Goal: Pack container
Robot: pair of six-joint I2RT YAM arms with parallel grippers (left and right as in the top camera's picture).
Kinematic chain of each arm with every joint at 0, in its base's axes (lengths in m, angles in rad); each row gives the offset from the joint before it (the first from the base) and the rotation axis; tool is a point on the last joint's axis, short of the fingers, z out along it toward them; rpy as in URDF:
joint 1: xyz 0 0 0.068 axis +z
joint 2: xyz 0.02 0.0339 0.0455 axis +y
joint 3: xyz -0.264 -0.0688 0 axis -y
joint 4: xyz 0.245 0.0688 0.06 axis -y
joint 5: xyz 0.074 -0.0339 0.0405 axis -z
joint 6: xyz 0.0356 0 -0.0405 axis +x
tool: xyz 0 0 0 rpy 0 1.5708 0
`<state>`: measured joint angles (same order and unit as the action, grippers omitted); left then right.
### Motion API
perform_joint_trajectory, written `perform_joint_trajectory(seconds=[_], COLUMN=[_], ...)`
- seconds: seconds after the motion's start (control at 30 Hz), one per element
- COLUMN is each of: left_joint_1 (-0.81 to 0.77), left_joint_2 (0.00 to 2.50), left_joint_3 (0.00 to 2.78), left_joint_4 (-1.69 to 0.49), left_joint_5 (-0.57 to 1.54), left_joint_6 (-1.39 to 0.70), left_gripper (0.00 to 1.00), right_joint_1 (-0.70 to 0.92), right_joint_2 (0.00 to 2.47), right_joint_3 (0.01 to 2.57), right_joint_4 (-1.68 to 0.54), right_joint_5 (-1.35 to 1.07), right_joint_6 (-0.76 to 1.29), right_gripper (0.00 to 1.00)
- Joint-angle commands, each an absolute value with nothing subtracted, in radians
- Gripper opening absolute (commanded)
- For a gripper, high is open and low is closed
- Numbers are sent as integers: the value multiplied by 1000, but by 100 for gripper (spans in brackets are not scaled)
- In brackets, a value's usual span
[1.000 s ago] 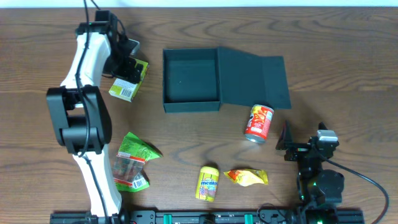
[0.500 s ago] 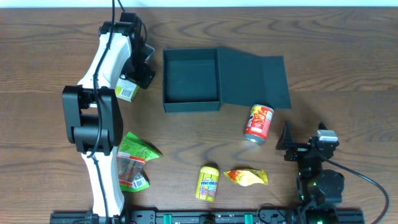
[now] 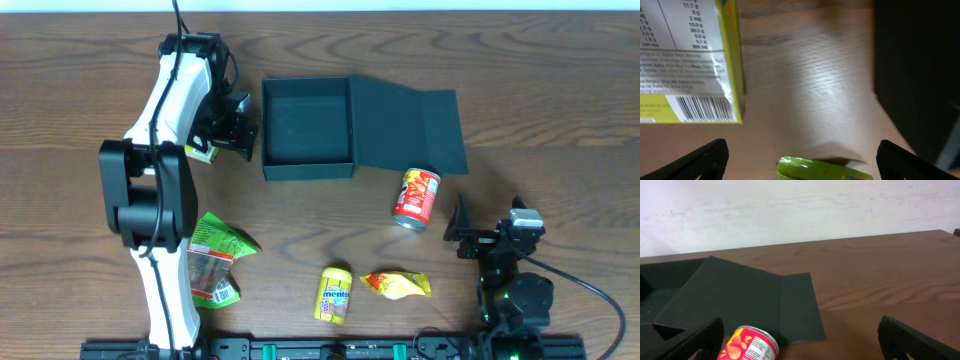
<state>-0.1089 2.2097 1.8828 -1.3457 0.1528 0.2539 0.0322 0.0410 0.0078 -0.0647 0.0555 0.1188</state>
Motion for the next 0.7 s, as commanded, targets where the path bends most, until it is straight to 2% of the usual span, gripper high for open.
perform_joint_trajectory(seconds=[0.0,0.23,0.4,0.5,0.67], left_joint_1=[-138,-166,-173,-173,-173], left_joint_2=[2032,1632,1283,1082,889], left_joint_3=[1852,1599,1235,1045,921], left_joint_4=[-1359,-1341,-1266,-1170,-1066], left_joint_5=[160,124,123,125,147], left_joint_6=[222,167,35,-113,-428], left_gripper=[96,96,96,95,95], right_joint_1=[41,41,41,41,41], right_joint_2=[39,39,39,39,39], right_joint_3=[6,6,6,6,6], right_joint_4=[-70,-70,-70,-70,-70], right_joint_5=[56,55,55,55,55], right_joint_6=[126,126,126,126,126], right_gripper=[99,99,99,99,99])
